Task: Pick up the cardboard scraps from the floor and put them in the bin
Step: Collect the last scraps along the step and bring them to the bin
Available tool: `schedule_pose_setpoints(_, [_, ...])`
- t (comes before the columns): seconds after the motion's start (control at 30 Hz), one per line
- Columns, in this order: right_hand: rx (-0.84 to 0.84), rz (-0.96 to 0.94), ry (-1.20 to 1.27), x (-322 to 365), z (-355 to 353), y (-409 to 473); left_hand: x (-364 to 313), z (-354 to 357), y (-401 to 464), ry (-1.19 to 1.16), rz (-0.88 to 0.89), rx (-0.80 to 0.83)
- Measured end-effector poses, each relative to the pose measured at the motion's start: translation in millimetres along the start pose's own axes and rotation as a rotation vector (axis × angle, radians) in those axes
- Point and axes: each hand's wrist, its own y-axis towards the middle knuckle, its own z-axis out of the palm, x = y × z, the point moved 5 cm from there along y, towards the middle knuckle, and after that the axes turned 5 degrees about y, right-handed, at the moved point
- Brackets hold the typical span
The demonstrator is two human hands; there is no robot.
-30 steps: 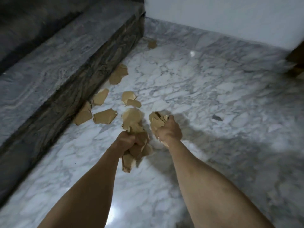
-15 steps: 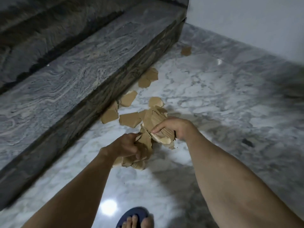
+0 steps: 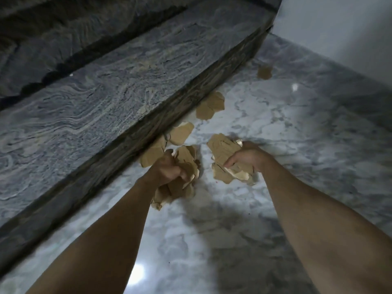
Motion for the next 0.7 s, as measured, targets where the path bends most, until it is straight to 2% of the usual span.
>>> schedule_pose_setpoints(0.13, [-0.056,0.004,-0.167,-5,24,22,3,16,21,0.171,-0.042,0.010])
schedule_pose_setpoints(0.27, [-0.152,0.087,-0.304,-17,35,30,1,19,18,0.238,-0.022,-0.097])
schedule_pose_setpoints(0.4, [-0.195,0.062,-0.276,-14,37,28,7,16,21,0.235,-0.145,-0.117])
schedule_pose_setpoints(0.57, [-0.115,-0.025,-0.223,-6,44,25,19,15,29,0.025,-0.147,-0.054])
schedule_pose_setpoints(0.63, [-0.055,-0.077,-0.089,3,43,26,28,6,32,-0.098,-0.165,-0.104])
schedule_pose_setpoints(0.7, [-0.046,-0.130,0.009,15,39,31,43,-10,37,-0.252,-0.166,-0.234])
